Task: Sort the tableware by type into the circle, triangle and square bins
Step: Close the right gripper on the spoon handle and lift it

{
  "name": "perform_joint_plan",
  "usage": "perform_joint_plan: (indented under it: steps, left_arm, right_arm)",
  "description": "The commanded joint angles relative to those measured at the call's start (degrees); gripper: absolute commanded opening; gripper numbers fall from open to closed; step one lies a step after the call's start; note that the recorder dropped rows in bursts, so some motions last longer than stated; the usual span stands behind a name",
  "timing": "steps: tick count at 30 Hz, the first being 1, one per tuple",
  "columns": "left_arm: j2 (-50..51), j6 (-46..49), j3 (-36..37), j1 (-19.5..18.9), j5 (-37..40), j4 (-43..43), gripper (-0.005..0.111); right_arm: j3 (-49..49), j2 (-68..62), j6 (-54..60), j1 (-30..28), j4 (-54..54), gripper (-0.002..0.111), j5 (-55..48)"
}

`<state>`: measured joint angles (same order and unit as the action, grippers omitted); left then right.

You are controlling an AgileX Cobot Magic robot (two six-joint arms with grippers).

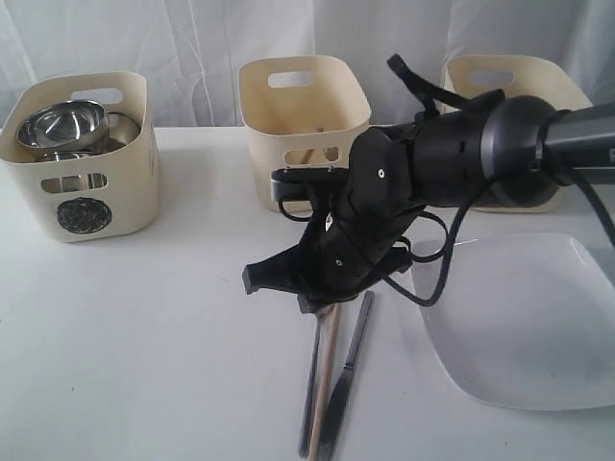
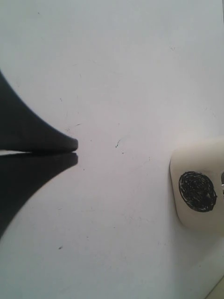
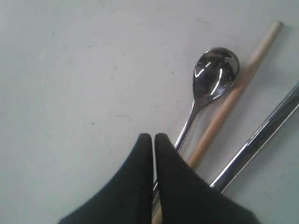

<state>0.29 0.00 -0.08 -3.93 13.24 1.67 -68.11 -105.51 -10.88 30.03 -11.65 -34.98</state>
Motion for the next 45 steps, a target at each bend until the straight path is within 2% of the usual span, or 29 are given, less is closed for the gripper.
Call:
perform_joint_plan:
  steps: [1,9,25,27,30,35,41,45]
  left_arm:
    - [-0.29,0.33,0.08,-0.11,0.10,0.42,0.001]
    - [-0.29,0.33,0.08,-0.11,0.10,0.42,0.001]
    - [-0.29,0.33,0.08,-0.11,0.10,0.42,0.001]
    - [-0.29,0.33,0.08,-0.11,0.10,0.42,0.001]
    - [-0.29,0.33,0.08,-0.11,0.10,0.42,0.001]
    - [-0.29,0.33,0.08,-0.11,0.10,0.42,0.001]
    - [-0.29,0.33,0.08,-0.11,0.10,0.42,0.001]
    - [-0.29,0.33,0.08,-0.11,0.10,0.42,0.001]
  right_arm:
    - [0.12,-2.44,-0.17,0.17,-0.16,0.014,-0.80]
    - [0.12,-4.21,0.68,0.17,-0.55,0.037,-2.09]
    - [0.12,-8.99,0.57,0.17,-0.33,0.038,0.95]
    - [0.12,-9.77,0.57,0.17,-0.33,0.036,1.50]
    - [0.12,-11.31,0.25,0.17,-0.33,0.026,1.49]
    - [0.12,-13.25,-2.58,0.17,-0.33,0.000,1.75]
    - [-0.79,-12.71,-2.66,0.17,-1.30,0.000,2.09]
    - [-5.01,-9.46,2.41,0.05,-5.41,0.000,1.95]
